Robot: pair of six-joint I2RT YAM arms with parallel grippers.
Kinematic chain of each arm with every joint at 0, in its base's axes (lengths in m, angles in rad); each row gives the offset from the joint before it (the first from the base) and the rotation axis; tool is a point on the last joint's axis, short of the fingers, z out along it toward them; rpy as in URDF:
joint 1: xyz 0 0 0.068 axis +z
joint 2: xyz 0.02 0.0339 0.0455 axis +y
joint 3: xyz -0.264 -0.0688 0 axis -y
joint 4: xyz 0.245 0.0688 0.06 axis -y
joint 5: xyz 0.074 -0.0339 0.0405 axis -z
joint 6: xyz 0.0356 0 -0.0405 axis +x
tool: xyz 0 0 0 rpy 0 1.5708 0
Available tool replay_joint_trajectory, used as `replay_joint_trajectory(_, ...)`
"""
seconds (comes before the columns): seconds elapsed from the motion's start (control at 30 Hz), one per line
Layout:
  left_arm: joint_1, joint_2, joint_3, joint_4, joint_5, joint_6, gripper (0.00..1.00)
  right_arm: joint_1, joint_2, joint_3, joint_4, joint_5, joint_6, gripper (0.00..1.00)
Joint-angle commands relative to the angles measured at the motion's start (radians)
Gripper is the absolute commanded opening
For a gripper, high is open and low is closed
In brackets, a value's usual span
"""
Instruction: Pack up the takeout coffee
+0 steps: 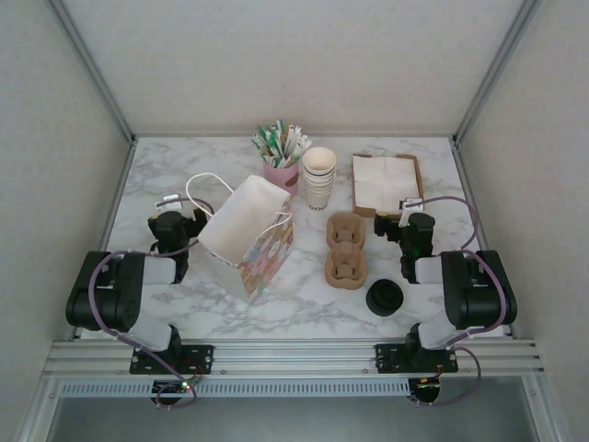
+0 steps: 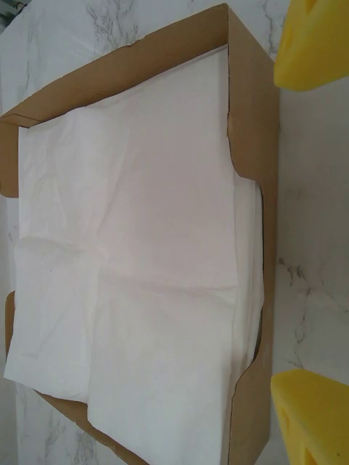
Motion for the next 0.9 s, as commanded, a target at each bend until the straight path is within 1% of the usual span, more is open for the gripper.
replay_joint_trajectory(0.0, 0.008, 0.001, -0.001, 0.030, 0.013, 0.004, 1.00, -0.002, -0.004, 0.017, 0.003, -0.010, -0.009, 0.99)
replay_joint_trajectory(0.7, 0.008, 0.001, -0.001, 0.029, 0.013, 0.004, 1.00, -0.002, -0.005, 0.019, -0.003, -0.008, -0.008, 0.99)
replay_joint_trajectory(0.77, 0.008, 0.002, 0.000, 0.029, 0.012, 0.003, 1.00, -0.002, -0.033, 0.044, -0.080, -0.010, -0.010, 0.99)
replay_joint_trajectory(0.87, 0.009, 0.001, 0.000, 0.031, 0.013, 0.004, 1.00, -0.002, -0.117, 0.103, -0.228, 0.006, 0.006, 0.99)
